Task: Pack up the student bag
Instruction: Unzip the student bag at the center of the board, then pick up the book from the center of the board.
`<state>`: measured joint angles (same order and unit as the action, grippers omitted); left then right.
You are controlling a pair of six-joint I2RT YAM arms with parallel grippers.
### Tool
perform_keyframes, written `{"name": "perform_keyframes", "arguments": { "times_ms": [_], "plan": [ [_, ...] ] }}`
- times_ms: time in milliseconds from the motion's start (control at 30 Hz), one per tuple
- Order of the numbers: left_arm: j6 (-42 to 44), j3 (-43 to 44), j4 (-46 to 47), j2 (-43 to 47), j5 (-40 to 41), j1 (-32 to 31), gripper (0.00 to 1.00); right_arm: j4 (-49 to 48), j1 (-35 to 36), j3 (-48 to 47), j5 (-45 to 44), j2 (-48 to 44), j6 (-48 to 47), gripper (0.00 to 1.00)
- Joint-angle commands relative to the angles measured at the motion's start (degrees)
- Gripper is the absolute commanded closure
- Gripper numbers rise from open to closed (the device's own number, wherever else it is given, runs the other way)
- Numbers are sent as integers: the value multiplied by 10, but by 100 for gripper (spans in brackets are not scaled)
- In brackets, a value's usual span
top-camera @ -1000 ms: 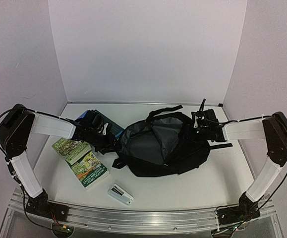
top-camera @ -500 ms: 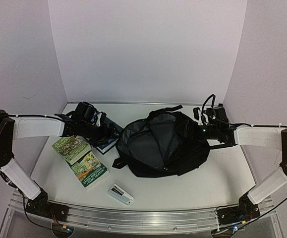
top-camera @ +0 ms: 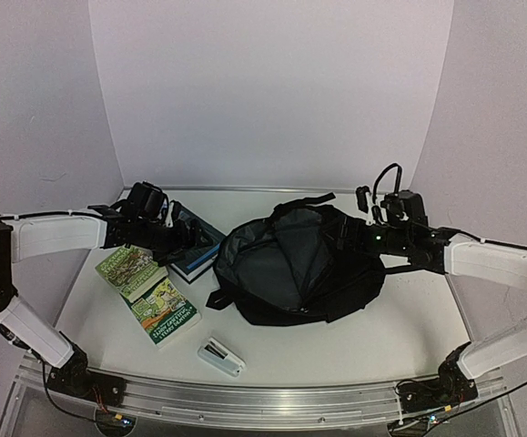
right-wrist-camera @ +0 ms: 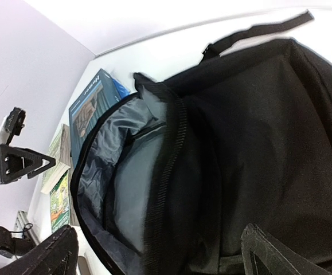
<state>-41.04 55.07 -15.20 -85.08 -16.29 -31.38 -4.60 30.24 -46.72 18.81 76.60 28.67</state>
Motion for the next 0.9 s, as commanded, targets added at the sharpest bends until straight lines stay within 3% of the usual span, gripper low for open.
{"name": "perform_keyframes", "arguments": {
  "times_ms": [0,67,267,433,567,733,867],
  "plan": [
    [-17,-12,-5,27,12,22,2,44,58,-23,-179,-50,-21,2],
    [-23,-25,-6,42,9,43,2,67,84,-31,-221,-66,-24,2],
    [-62,-64,-17,84,11,143,1,67,117,-58,-234,-73,-25,2],
    [-146,-182,48,158,-48,279,1,52,131,-53,-231,-60,-18,2],
    [-162,-244,50,212,-61,359,1,24,134,-39,-219,-54,-14,2],
    [-198,-318,88,245,-71,426,0,19,134,-32,-218,-54,-12,2],
    [-206,-367,147,249,-83,444,0,19,135,-26,-218,-60,-12,2]
  ]
}}
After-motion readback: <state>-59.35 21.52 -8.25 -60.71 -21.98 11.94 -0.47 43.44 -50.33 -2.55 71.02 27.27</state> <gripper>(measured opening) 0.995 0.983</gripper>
